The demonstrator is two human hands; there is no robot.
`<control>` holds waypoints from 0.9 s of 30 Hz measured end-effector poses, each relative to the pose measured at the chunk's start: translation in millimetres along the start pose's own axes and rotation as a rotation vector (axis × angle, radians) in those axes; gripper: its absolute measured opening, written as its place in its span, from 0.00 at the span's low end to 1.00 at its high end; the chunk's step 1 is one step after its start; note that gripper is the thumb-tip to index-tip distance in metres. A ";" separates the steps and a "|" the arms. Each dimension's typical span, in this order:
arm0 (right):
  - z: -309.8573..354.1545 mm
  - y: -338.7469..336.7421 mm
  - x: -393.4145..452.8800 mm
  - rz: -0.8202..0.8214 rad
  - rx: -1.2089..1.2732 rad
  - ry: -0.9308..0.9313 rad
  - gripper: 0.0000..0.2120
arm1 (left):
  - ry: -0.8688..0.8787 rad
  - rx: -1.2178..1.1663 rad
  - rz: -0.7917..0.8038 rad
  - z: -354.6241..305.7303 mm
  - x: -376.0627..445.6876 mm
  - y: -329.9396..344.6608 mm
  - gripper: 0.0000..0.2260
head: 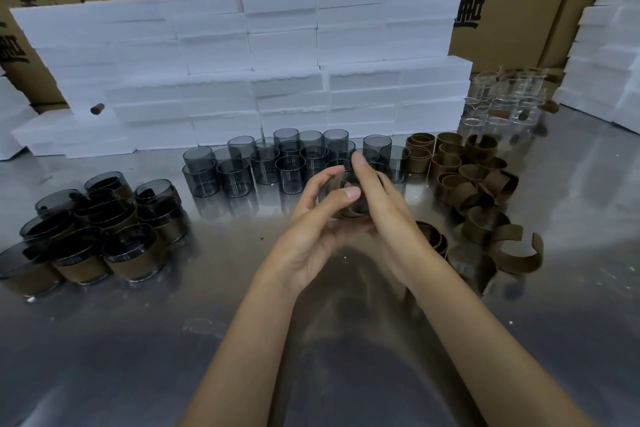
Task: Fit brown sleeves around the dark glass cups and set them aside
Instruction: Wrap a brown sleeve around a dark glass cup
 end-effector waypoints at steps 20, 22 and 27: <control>1.1 -7.8 2.4 -0.183 -0.013 -0.218 0.26 | -0.024 0.225 -0.133 2.4 3.2 -1.1 0.22; 0.1 -1.0 0.2 -0.152 -0.083 -0.305 0.22 | -0.013 0.455 -0.287 -3.1 1.4 -7.1 0.20; -2.1 15.0 -11.4 -0.028 -0.325 -0.500 0.19 | -0.008 0.514 -0.503 -5.9 -0.9 -23.9 0.25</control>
Point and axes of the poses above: each hand's wrist, its own x-axis towards the middle knuckle, its own y-axis out of the palm, z = x × y, the point moved 5 cm from there along x, towards the middle knuckle, and after that the axes turned 14 degrees about x, right-handed, at the moved point
